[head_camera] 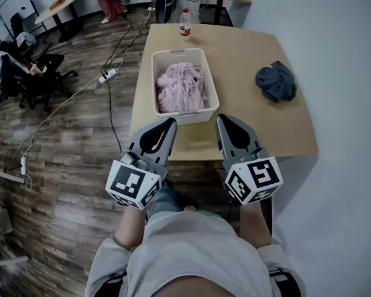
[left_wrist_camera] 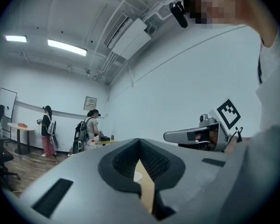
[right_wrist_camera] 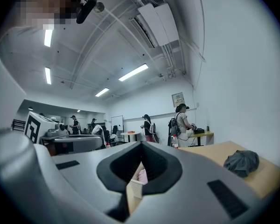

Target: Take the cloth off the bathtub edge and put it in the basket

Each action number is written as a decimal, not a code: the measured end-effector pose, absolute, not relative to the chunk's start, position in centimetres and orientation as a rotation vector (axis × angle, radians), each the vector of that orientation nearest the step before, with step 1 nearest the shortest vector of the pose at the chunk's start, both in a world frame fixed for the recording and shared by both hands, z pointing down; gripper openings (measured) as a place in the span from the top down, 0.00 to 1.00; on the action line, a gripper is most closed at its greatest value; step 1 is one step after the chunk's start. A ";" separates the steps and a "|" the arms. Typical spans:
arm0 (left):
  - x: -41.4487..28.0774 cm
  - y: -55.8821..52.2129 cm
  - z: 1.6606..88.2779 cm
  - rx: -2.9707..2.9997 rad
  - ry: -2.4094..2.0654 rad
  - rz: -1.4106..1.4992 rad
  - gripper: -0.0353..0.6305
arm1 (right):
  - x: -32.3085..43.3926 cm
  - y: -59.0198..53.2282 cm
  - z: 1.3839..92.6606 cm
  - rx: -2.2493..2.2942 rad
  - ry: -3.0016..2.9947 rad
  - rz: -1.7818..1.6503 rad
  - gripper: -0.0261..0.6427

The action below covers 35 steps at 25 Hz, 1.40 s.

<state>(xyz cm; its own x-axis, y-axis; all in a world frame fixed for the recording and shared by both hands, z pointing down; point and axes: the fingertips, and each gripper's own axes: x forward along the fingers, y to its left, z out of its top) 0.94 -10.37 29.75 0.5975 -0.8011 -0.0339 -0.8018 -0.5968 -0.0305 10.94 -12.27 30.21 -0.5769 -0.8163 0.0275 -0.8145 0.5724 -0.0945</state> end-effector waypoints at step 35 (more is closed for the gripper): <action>1.2 -6.1 30.2 -2.760 1.397 -0.003 0.95 | 10.5 -7.9 30.8 -1.395 2.768 -0.150 0.95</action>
